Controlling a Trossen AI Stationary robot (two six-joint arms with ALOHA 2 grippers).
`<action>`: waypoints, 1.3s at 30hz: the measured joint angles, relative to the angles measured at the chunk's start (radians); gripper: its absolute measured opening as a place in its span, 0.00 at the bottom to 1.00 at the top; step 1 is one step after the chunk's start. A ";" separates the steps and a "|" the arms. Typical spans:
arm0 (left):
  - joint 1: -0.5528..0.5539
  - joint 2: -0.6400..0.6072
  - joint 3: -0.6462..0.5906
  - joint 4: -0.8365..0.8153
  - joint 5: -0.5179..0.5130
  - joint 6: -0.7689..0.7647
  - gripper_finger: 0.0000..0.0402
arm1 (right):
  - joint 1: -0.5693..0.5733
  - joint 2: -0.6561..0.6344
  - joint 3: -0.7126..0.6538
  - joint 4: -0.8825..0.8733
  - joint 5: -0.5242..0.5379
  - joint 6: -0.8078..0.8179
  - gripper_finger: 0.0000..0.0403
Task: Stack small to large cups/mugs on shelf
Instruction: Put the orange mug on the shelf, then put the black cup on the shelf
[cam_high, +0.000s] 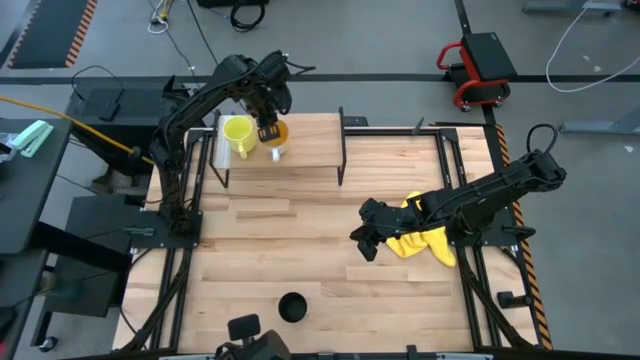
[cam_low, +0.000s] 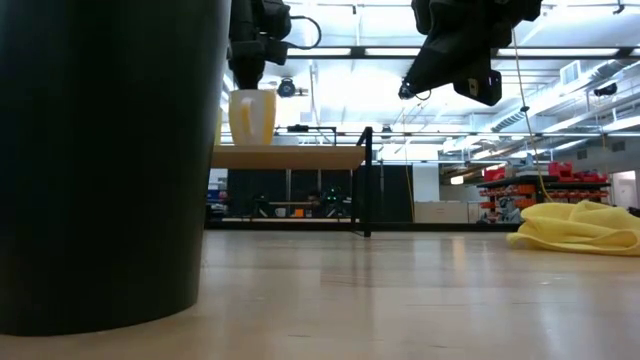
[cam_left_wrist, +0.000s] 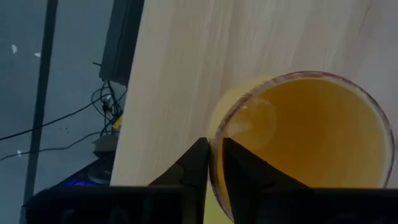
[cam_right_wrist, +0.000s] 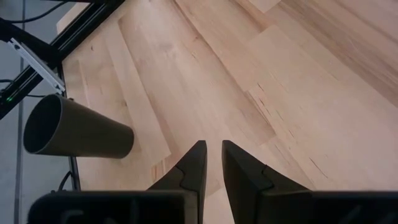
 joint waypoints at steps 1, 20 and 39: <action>0.000 0.000 0.000 0.003 -0.002 0.000 0.15 | 0.000 0.000 0.000 0.000 0.000 0.000 0.14; 0.000 0.000 0.000 0.044 -0.070 -0.010 0.28 | 0.000 0.000 0.000 0.000 0.000 0.000 0.14; -0.016 -0.144 0.000 0.050 -0.219 -0.137 0.34 | 0.000 0.000 0.000 0.000 0.000 -0.005 0.14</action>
